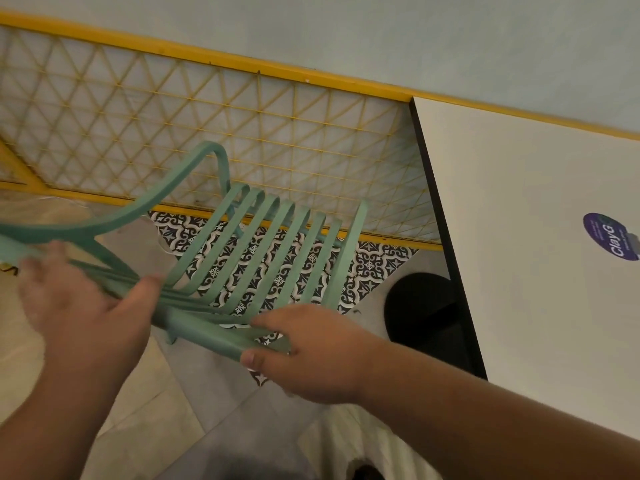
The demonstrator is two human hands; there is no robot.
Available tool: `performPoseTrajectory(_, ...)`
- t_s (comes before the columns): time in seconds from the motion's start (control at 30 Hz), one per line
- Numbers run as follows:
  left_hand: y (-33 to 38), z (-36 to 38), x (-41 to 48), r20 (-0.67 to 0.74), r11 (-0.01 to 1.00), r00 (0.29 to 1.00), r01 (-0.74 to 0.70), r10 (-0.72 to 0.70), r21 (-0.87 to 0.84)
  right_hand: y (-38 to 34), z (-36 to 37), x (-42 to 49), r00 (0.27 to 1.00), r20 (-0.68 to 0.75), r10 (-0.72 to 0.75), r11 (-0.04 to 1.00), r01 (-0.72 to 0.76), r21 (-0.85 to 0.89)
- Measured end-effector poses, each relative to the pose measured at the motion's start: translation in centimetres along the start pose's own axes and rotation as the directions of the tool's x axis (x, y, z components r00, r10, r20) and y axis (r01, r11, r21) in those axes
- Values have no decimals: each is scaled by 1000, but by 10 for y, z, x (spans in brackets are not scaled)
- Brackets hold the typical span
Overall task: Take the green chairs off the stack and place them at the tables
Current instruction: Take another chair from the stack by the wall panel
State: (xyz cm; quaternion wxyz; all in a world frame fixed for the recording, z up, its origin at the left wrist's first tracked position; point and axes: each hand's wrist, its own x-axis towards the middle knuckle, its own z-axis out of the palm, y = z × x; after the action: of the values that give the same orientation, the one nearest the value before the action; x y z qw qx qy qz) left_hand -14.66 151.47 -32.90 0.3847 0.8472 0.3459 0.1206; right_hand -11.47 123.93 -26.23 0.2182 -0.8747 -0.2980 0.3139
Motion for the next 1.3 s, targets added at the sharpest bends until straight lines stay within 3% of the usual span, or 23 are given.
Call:
performPoseTrajectory(0.07,0,7,-5,-40,977,988,144,-151,-155,7,-9,1,996,-19,-86,993,85,-80)
performPoseTrajectory(0.17,20,11,-9,-119,915,959,203,-258,-348,12,-19,6,984,-44,-173,970,162,-182)
performPoseTrajectory(0.27,29,16,-2,-109,858,939,247,-327,-449,20,-31,13,979,-84,-188,967,169,-192)
performPoseTrajectory(0.4,26,23,-2,-153,894,932,254,-328,-370,29,-26,12,987,13,-160,979,161,-122)
performPoseTrajectory(0.5,15,28,1,-107,921,946,267,-307,-285,27,-6,10,972,133,-193,979,199,-39)
performPoseTrajectory(0.77,21,29,6,-215,951,950,167,-226,-261,19,-2,20,966,155,-208,974,219,-53)
performPoseTrajectory(1.3,28,11,26,-176,975,969,141,-171,-173,2,7,40,961,101,-257,966,259,-6)
